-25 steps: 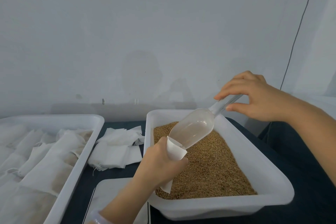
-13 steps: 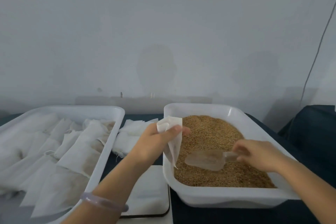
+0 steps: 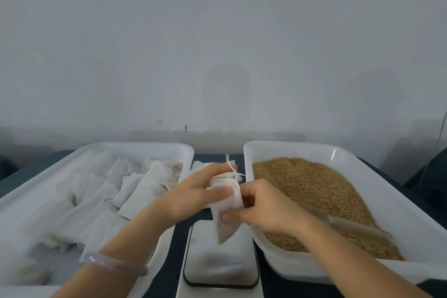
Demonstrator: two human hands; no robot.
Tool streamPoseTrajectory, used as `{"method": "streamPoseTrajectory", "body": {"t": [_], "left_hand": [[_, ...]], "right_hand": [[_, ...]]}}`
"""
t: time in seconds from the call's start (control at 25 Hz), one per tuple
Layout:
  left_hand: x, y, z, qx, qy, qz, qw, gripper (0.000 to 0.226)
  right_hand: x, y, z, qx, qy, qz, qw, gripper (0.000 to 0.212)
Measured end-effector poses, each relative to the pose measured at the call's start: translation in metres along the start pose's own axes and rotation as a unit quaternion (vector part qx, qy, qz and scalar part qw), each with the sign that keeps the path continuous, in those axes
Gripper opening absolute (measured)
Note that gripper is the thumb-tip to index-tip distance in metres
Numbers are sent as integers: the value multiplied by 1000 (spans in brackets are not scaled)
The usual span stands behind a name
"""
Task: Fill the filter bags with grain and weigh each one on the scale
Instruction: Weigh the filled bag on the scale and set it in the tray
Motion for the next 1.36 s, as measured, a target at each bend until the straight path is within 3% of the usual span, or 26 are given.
{"method": "streamPoseTrajectory", "body": {"t": [0.12, 0.24, 0.36, 0.44, 0.64, 0.88, 1.08, 1.36], "left_hand": [[-10, -9, -5, -3, -67, 268, 961, 38], [-21, -4, -3, -35, -105, 353, 929, 26], [-28, -2, 2, -32, -105, 441, 891, 26], [-29, 0, 3, -22, -92, 489, 867, 12], [-31, 1, 4, -17, -94, 455, 886, 14], [-35, 7, 7, -39, -97, 529, 842, 34], [-37, 10, 8, -44, -110, 546, 829, 38], [-39, 6, 8, -53, -116, 519, 845, 34]], "right_hand": [[5, 6, 0, 67, 16, -117, 991, 36], [1, 14, 3, 84, 0, -223, 971, 53], [3, 22, 5, 32, 10, -289, 957, 41], [4, 26, 3, -8, 26, -319, 947, 38], [2, 31, 4, -43, 7, -398, 916, 41], [1, 42, 11, -67, -26, -479, 875, 38], [4, 43, 13, -82, -17, -482, 872, 39], [7, 43, 16, -79, -12, -478, 875, 41]]}}
Point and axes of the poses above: each hand's wrist, its own z-axis towards the middle knuckle, its own y-axis out of the palm, x = y × z, the point moved 4 cm from there along z, towards the middle knuckle, and after that the axes turned 1 degree about -x, right-handed, at the moved point
